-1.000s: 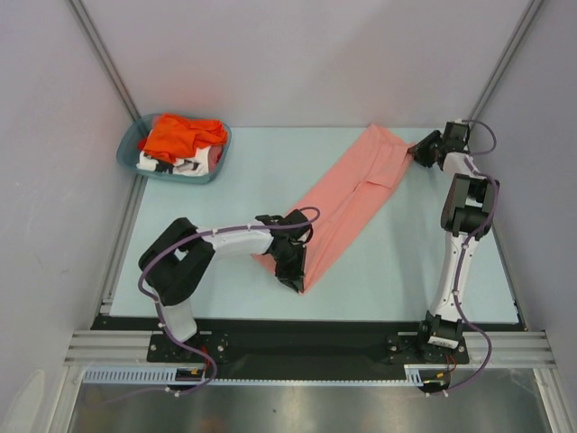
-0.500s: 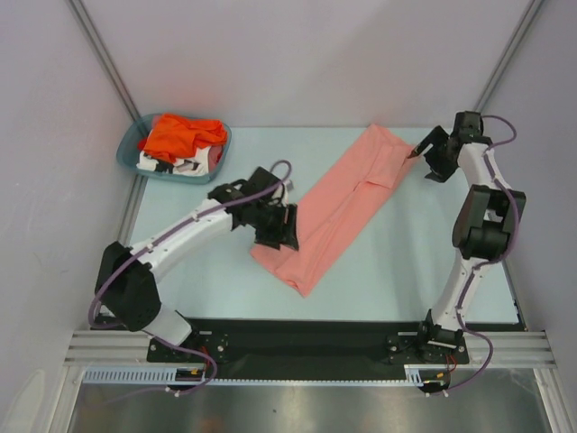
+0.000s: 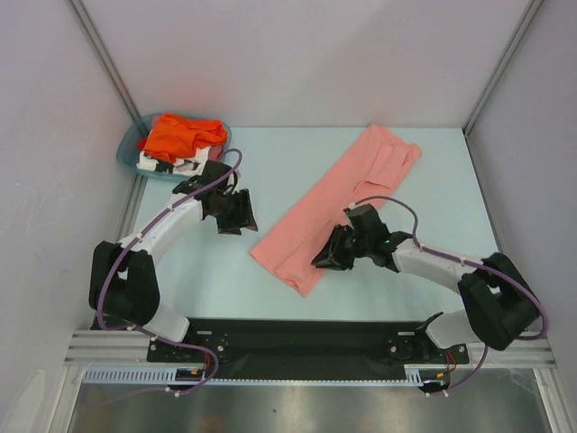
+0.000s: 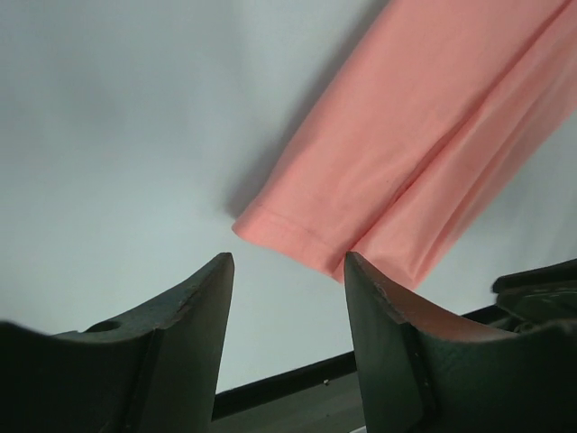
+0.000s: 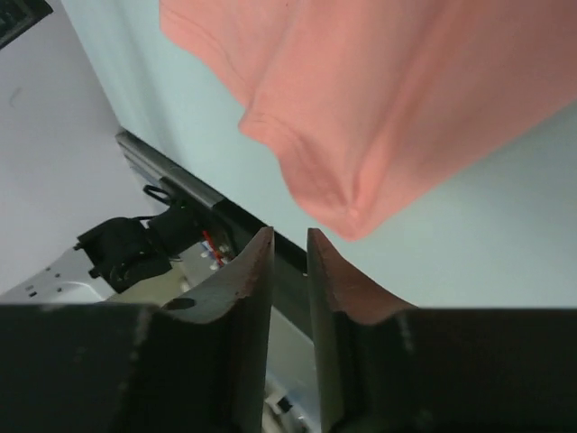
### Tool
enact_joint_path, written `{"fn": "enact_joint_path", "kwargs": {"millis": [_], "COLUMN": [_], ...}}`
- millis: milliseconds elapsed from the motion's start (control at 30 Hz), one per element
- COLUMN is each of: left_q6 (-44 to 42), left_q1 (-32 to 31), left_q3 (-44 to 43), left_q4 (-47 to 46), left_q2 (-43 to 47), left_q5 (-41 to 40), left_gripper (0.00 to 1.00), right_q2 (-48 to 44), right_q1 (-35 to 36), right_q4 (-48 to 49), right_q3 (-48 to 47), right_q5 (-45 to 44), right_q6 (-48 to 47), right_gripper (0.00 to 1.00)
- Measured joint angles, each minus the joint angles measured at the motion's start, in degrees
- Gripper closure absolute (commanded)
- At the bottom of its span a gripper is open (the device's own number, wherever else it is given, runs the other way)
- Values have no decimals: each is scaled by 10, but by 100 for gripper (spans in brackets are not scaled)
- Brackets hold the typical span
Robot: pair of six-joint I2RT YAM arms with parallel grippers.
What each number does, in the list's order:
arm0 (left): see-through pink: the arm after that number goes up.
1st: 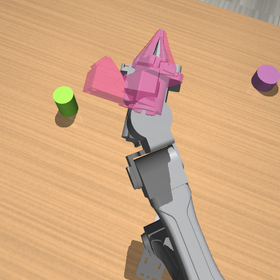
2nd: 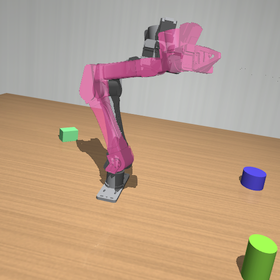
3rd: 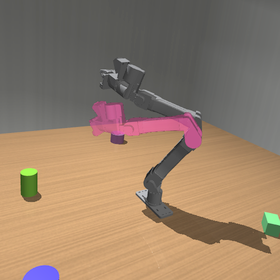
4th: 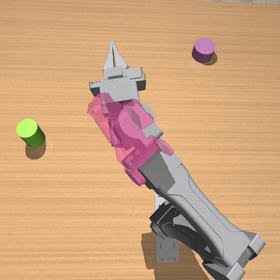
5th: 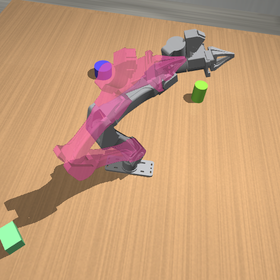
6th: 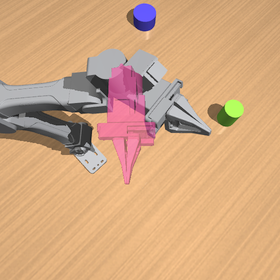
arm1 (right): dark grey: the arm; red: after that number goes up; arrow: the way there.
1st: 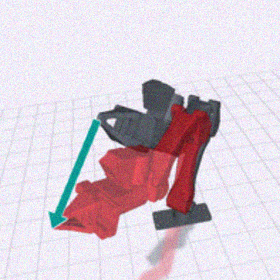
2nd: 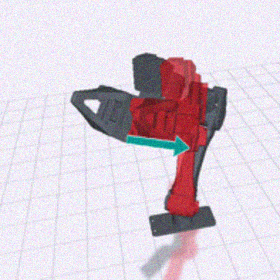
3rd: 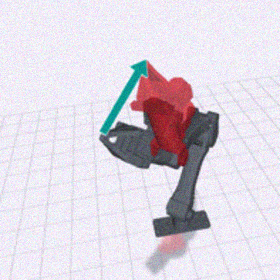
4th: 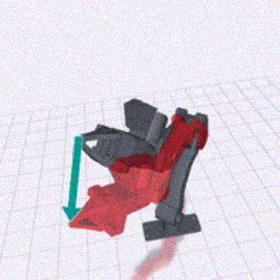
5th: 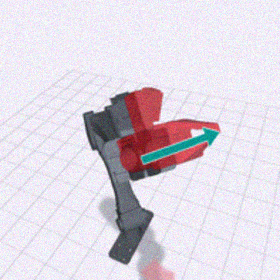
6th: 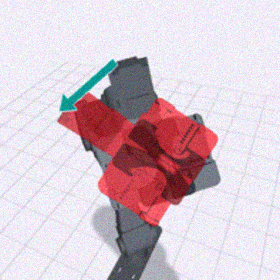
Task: Fold and stack the t-shirts
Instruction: Fold the tshirt
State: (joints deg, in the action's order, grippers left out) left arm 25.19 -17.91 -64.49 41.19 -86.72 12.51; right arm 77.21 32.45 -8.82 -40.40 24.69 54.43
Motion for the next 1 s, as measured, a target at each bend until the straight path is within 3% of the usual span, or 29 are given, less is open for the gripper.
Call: {"fn": "enact_joint_path", "kwargs": {"millis": [67, 167, 533, 1000], "left_q6": [2, 2, 1, -6], "left_q1": [9, 20, 27, 33], "left_q3": [5, 10, 11, 16], "left_q4": [-5, -9, -21, -40], "left_q2": [0, -1, -11, -64], "left_q5": [0, 3, 29, 35], "left_gripper": [43, 42, 41, 34], "right_q2": [39, 102, 227, 250], "right_q1": [42, 79, 104, 154], "right_q4": [53, 113, 291, 465], "right_q3": [10, -10, -22, 129], "right_q5": [2, -2, 18, 44], "right_q6": [29, 50, 93, 159], "right_gripper": [90, 100, 100, 100]}}
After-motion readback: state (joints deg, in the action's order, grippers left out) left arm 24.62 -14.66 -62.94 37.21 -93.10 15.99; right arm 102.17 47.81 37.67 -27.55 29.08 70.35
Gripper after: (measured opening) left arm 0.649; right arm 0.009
